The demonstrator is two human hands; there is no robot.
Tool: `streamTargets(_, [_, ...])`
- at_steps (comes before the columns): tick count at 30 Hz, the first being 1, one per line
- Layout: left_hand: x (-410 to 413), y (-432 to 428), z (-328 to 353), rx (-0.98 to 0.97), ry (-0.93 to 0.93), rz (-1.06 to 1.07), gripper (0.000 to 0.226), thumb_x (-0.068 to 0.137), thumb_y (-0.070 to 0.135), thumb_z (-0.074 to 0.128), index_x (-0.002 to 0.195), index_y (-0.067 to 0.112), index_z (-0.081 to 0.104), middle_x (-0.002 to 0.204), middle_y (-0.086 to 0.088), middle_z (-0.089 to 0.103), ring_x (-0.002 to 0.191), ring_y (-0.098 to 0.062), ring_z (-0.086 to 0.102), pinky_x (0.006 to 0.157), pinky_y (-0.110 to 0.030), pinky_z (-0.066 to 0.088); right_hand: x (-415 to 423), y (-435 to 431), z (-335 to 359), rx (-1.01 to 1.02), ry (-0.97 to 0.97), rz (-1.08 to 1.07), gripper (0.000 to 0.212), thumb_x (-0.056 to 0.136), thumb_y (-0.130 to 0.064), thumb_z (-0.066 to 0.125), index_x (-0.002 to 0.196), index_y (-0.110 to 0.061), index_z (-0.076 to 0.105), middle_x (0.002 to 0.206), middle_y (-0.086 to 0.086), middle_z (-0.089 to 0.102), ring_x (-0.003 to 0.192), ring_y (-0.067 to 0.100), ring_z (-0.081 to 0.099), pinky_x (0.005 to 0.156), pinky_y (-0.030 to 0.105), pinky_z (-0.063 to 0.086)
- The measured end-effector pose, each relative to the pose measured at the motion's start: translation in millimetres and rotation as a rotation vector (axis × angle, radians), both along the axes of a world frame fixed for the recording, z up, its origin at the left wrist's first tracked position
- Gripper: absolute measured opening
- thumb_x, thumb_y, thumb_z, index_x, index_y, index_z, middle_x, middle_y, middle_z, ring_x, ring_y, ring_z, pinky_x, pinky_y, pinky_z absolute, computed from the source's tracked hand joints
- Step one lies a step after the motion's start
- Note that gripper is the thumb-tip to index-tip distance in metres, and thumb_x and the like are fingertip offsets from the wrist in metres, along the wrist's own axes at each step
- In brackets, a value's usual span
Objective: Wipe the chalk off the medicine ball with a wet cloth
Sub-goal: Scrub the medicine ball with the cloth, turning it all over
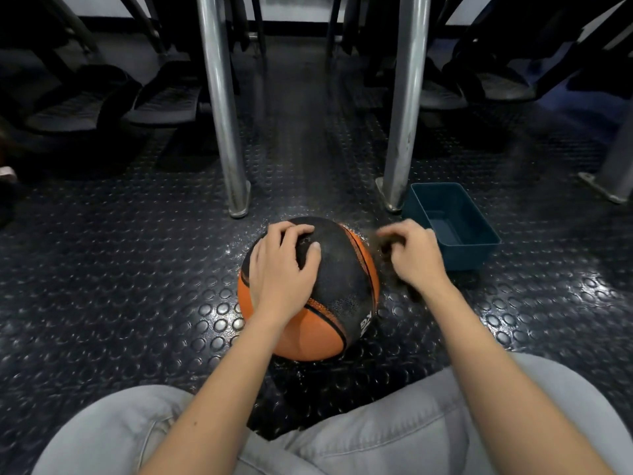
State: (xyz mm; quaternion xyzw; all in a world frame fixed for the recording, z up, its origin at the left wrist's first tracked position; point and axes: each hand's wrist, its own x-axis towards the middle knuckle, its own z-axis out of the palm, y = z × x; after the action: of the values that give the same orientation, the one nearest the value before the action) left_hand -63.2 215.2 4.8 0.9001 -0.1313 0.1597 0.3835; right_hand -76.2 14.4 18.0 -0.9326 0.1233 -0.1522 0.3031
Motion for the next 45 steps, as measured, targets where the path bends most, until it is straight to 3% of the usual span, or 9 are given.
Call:
streamTargets(5, [-6.6,6.6,-4.7,0.006,-0.026,0.025,0.048,0.084,0.051,0.034,0.116,0.026,0.060,0.119,0.009,0.048,0.112,-0.012,0.049,0.102,-0.032,0.031,1.6,38.5,20.6,-0.028,-0.236,0.378,0.048,0.076,0.011,0.045,0.096,-0.025,0.070,0.100,-0.014,0.061,0.098,0.022,0.050,0.083,0.004,0.023])
streamTargets(11, [-9.8,0.5,0.1,0.017,-0.011,0.000,0.050,0.084,0.052,0.031,0.117,0.027,0.060,0.120,0.010,0.048,0.113,-0.012,0.049,0.108,-0.040,0.031,5.4,3.8,-2.4,-0.071,0.102,0.058,0.053,0.082,0.007,0.039,0.107,-0.030,0.067,0.115,-0.002,0.060,0.103,0.022,0.039,0.097,0.034,0.036])
streamTargets(18, [-9.6,3.4,-3.1,0.023,-0.034,0.016,0.047,0.085,0.050,0.034,0.115,0.026,0.060,0.119,0.009,0.049,0.113,-0.013,0.049,0.105,-0.045,0.035,-3.7,42.5,24.8,-0.006,-0.193,0.376,0.045,0.081,0.011,0.045,0.101,-0.020,0.070,0.104,-0.008,0.063,0.095,0.017,0.044,0.082,0.004,0.028])
streamTargets(24, [-9.7,2.1,-2.5,0.006,-0.033,-0.013,0.048,0.086,0.052,0.033,0.116,0.026,0.059,0.119,0.013,0.047,0.113,-0.009,0.048,0.108,-0.044,0.032,8.5,-8.6,-8.3,-0.025,0.170,0.074,0.050,0.082,0.008,0.040,0.102,-0.028,0.066,0.117,0.002,0.060,0.120,0.027,0.043,0.105,0.037,0.036])
streamTargets(29, [-13.0,3.9,-7.5,0.011,-0.089,0.018,0.044,0.086,0.047,0.036,0.113,0.021,0.060,0.117,0.008,0.052,0.109,-0.013,0.051,0.104,-0.045,0.036,5.4,36.2,34.5,0.024,-0.323,0.363,0.042,0.073,0.008,0.044,0.092,-0.016,0.073,0.097,-0.012,0.062,0.097,0.006,0.051,0.091,0.017,0.031])
streamTargets(33, [-15.6,-1.2,-7.5,-0.005,-0.106,0.022,0.041,0.086,0.046,0.039,0.111,0.020,0.060,0.117,0.007,0.054,0.110,-0.009,0.047,0.104,-0.048,0.037,15.0,27.9,7.2,0.075,-0.188,0.374,0.042,0.074,0.011,0.043,0.088,-0.013,0.074,0.095,-0.006,0.066,0.098,0.010,0.058,0.096,0.028,0.039])
streamTargets(38, [-24.1,-15.2,-7.7,0.032,-0.143,0.002,0.039,0.085,0.045,0.041,0.109,0.021,0.060,0.117,0.007,0.056,0.117,-0.013,0.048,0.111,-0.037,0.025,21.9,1.2,6.2,0.049,-0.045,0.102,0.043,0.079,0.010,0.045,0.100,-0.016,0.072,0.110,0.003,0.067,0.110,0.017,0.057,0.097,0.017,0.038])
streamTargets(41, [-27.4,-20.8,-12.4,0.081,-0.190,-0.011,0.036,0.084,0.043,0.044,0.106,0.021,0.061,0.115,0.005,0.059,0.118,-0.013,0.048,0.108,-0.033,0.022,14.7,21.7,37.2,0.199,-0.260,0.241,0.042,0.075,0.012,0.049,0.095,-0.016,0.072,0.097,-0.005,0.067,0.095,0.002,0.058,0.087,0.007,0.040])
streamTargets(45, [-28.0,-25.0,-11.9,0.085,-0.199,-0.068,0.035,0.083,0.043,0.046,0.105,0.020,0.061,0.114,0.005,0.060,0.120,-0.010,0.045,0.109,-0.033,0.023,11.6,22.2,31.2,0.166,-0.092,0.337,0.039,0.077,0.011,0.049,0.086,-0.021,0.071,0.092,-0.007,0.064,0.093,0.006,0.057,0.086,0.010,0.040])
